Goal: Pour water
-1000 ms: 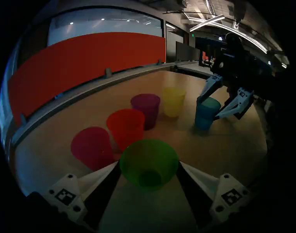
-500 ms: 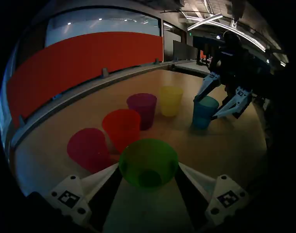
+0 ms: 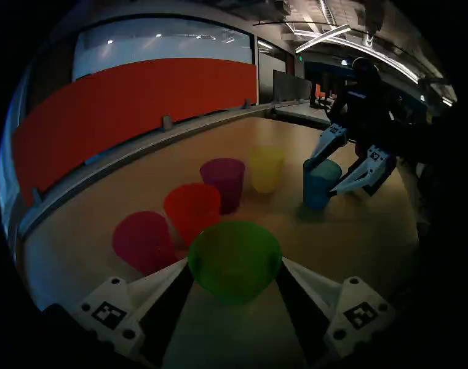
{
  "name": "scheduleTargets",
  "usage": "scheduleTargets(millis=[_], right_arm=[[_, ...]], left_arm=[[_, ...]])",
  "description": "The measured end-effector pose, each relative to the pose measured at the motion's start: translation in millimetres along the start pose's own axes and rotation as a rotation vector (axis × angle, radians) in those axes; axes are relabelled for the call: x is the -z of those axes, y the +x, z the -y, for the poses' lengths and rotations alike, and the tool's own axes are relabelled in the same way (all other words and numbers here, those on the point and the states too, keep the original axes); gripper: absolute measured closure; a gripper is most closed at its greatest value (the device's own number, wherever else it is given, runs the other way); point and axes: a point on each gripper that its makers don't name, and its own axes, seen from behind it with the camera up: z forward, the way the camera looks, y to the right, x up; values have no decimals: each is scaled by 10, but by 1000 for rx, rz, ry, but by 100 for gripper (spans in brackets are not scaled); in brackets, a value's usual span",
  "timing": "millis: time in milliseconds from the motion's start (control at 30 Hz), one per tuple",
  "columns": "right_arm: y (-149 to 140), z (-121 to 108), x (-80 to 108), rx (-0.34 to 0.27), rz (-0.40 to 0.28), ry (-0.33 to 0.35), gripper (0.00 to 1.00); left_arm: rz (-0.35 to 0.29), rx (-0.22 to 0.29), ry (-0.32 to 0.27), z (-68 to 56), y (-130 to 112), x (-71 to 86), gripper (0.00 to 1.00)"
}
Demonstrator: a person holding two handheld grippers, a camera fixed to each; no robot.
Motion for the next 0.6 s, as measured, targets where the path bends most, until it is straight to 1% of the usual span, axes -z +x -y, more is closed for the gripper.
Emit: scheduleTargets(millis=[300, 600], right_arm=[[225, -5, 139, -10, -72, -29, 9], [572, -13, 336, -19, -179, -64, 9]], left_arm=[[-59, 1, 19, -47, 197, 182, 14], [-141, 8, 33, -107, 478, 375, 14]])
